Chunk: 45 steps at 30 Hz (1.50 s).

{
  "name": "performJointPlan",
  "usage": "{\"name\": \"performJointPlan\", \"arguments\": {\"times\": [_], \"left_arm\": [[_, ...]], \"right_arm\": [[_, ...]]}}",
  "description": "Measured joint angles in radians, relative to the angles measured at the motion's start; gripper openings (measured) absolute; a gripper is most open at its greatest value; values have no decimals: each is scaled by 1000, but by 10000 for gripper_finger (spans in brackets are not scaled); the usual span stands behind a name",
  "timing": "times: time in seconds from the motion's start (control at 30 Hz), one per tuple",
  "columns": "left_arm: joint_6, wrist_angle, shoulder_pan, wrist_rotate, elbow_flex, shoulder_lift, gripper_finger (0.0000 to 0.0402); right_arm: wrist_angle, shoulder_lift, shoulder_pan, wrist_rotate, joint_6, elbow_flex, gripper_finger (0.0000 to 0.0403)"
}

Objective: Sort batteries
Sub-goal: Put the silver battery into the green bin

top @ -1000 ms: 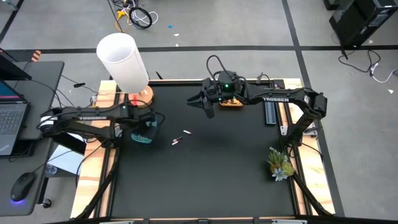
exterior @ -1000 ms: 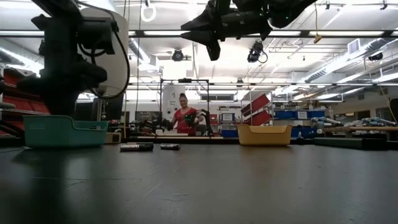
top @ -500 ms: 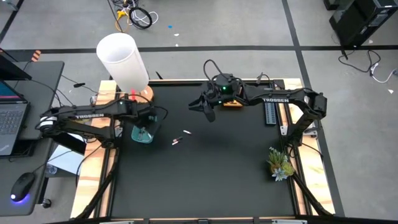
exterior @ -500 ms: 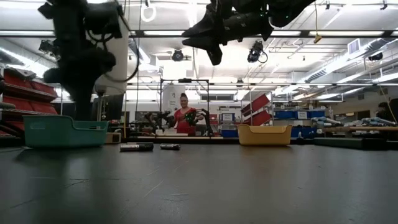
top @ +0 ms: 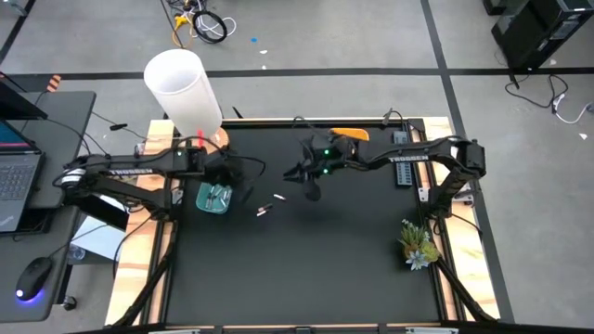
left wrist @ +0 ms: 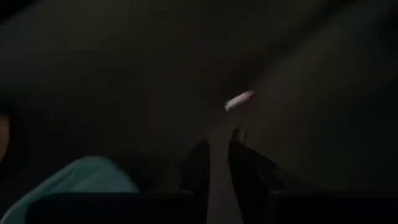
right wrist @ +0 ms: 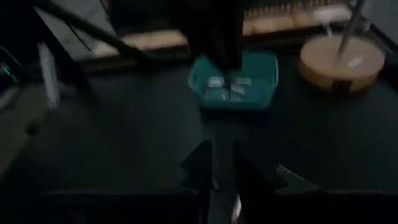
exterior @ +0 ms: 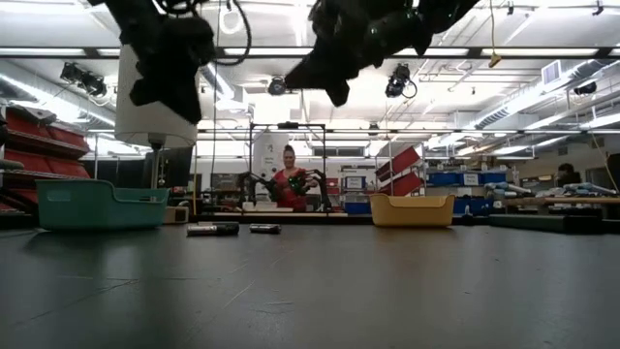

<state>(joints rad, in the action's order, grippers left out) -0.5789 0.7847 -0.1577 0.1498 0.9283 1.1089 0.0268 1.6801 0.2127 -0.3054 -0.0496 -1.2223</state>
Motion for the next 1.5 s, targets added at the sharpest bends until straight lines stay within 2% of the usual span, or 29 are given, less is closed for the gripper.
{"name": "performJointPlan", "arguments": {"times": [0.07,0.3,0.53,0.7,0.9,1.1,1.2,1.33,1.5], "left_arm": [[-4,-62,35,29,2,11,68],[-87,-105,127,30,-3,77,67],[-106,-197,201,35,-1,155,67],[-86,-226,212,18,-3,223,67],[-12,-324,194,17,-2,322,75],[129,-414,154,4,-2,416,139],[276,-436,131,-15,-2,447,165],[479,-478,100,-83,-1,493,170],[626,-605,60,-148,-31,535,158]], "right_arm": [[-2,10,-5,13,5,38,76],[-120,92,-16,29,-77,180,95],[-125,166,-43,34,-126,185,132],[-72,163,-63,83,-110,189,152],[73,115,-68,92,-78,191,151],[281,8,-69,97,-19,191,151],[322,-43,-70,97,2,191,151],[333,-106,-81,93,15,191,151],[348,-177,-101,89,17,191,151]]}}
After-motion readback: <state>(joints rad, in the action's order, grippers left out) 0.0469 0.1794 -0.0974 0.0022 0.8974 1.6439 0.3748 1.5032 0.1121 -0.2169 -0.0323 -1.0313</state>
